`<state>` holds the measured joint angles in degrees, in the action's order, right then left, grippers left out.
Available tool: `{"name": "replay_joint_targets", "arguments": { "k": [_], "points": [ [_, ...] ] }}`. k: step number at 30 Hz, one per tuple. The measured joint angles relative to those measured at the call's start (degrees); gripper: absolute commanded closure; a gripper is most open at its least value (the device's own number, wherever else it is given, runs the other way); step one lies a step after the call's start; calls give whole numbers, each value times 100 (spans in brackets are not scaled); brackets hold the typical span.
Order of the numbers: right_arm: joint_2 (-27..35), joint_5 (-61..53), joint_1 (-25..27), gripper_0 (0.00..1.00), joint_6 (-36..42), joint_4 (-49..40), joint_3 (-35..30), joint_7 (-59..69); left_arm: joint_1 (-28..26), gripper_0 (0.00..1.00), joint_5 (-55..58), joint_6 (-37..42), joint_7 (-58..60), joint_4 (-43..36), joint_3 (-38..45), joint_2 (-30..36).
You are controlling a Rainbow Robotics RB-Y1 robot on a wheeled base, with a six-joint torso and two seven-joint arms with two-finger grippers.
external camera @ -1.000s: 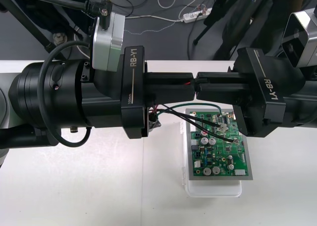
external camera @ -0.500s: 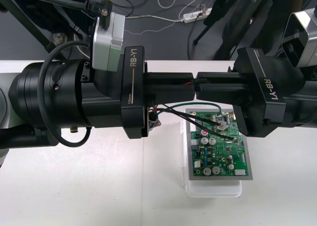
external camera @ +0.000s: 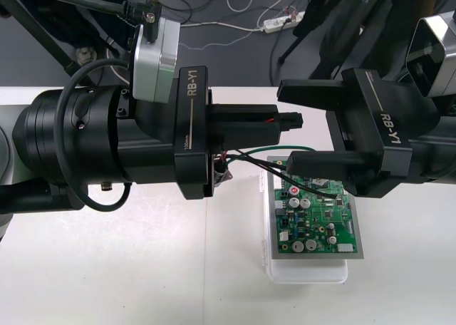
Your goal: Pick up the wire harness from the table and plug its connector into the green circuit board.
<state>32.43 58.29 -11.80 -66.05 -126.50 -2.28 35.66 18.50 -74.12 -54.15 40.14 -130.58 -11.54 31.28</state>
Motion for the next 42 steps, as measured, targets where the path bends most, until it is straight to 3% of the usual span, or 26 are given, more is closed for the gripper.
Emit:
{"name": "replay_joint_targets", "arguments": {
  "k": [10,17,25,34,42],
  "points": [
    [48,-3,73,0,-28,0,0,0,-14,100,0,0,0,1,6,4],
    [469,-4,211,0,-361,-1,-3,0,-169,100,84,-69,-1,90,239,24],
    [1152,115,271,0,-1032,-12,-219,0,-241,100,839,-958,-444,1192,826,-12],
    [1471,863,270,0,-2268,-25,-631,1,-251,100,1282,-1833,-3105,2403,919,-20],
    [1641,1938,258,0,-2357,-44,-822,0,-252,100,1427,-2560,-3285,3347,983,-22]
  ]
}}
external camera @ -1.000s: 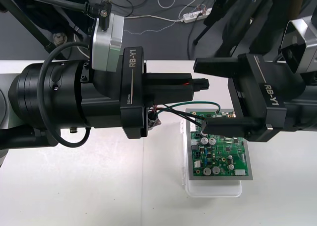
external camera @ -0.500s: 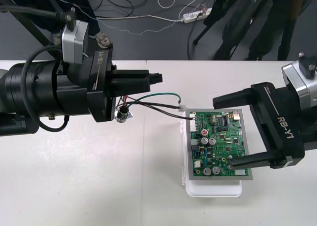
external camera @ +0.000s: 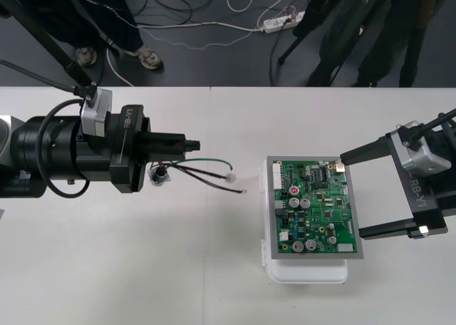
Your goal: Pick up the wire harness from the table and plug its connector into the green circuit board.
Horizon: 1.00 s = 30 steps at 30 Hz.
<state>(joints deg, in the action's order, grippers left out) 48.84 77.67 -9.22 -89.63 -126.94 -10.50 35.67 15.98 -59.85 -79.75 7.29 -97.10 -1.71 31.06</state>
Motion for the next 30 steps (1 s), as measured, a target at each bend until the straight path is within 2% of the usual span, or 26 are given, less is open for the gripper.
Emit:
{"name": "replay_joint_targets", "arguments": {
  "k": [7,16,25,30],
  "points": [
    [441,1204,-6,0,-6,-397,164,0,1,100,6,-425,-449,801,-1,-4],
    [778,2342,-28,0,-6,-487,657,-1,39,100,38,-594,-2516,1954,-338,-17],
    [875,3468,-234,0,-6,-110,1556,-1,167,100,203,-595,-2617,2898,-931,-278],
    [870,3747,-312,0,-6,229,1768,-2,330,100,207,-595,-2873,3463,-1037,-625]
  ]
}}
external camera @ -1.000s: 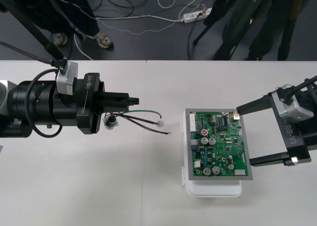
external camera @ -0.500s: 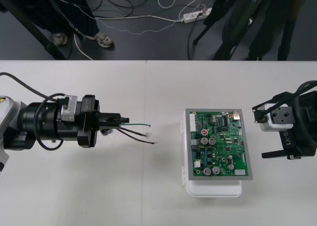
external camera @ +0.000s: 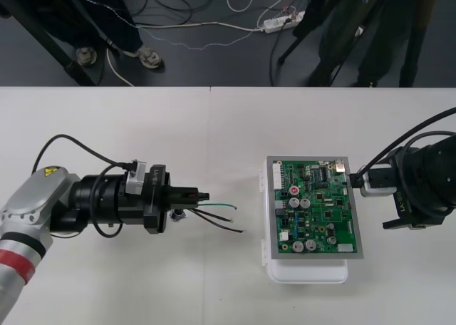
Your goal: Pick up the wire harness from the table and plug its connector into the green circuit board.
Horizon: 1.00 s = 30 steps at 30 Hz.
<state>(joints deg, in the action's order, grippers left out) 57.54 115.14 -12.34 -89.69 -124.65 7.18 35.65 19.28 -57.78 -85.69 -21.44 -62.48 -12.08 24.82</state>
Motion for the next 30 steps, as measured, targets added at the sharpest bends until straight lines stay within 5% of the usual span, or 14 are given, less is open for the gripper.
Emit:
{"name": "replay_joint_targets", "arguments": {
  "k": [7,30],
  "points": [
    [-154,516,-5,0,0,139,19,-6,277,100,-246,0,-1007,454,-8,-362],
    [-617,1487,-30,0,0,147,534,-156,613,100,89,225,-1022,459,-1156,-401]
  ]
}}
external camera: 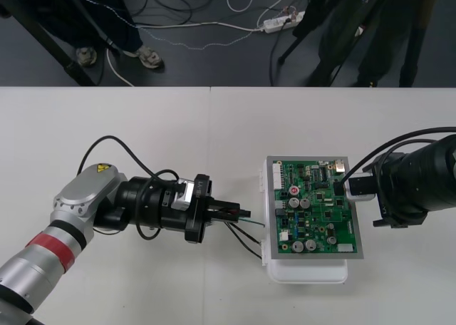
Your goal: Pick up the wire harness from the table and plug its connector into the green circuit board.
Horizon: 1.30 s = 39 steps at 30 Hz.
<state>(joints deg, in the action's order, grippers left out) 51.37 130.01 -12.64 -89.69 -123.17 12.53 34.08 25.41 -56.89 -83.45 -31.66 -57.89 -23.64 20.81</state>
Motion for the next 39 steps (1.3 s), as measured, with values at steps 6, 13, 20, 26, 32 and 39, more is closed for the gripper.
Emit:
{"name": "replay_joint_targets", "arguments": {
  "k": [6,13,20,26,32,39],
  "points": [
    [-3,455,-15,0,0,1,361,-127,78,100,101,401,0,0,-267,0],
    [-139,689,-25,0,0,2,497,-126,159,100,102,719,0,0,-275,0],
    [-405,966,-26,0,0,4,497,-115,206,100,170,849,0,0,-373,0],
    [-473,972,-26,0,0,6,497,-22,227,100,197,879,0,0,-518,-8],
    [-510,975,-26,0,0,8,497,-10,227,100,198,912,0,0,-546,-115],
    [-564,1016,-26,0,0,10,497,143,227,100,198,1013,0,0,-546,-252]
  ]
}}
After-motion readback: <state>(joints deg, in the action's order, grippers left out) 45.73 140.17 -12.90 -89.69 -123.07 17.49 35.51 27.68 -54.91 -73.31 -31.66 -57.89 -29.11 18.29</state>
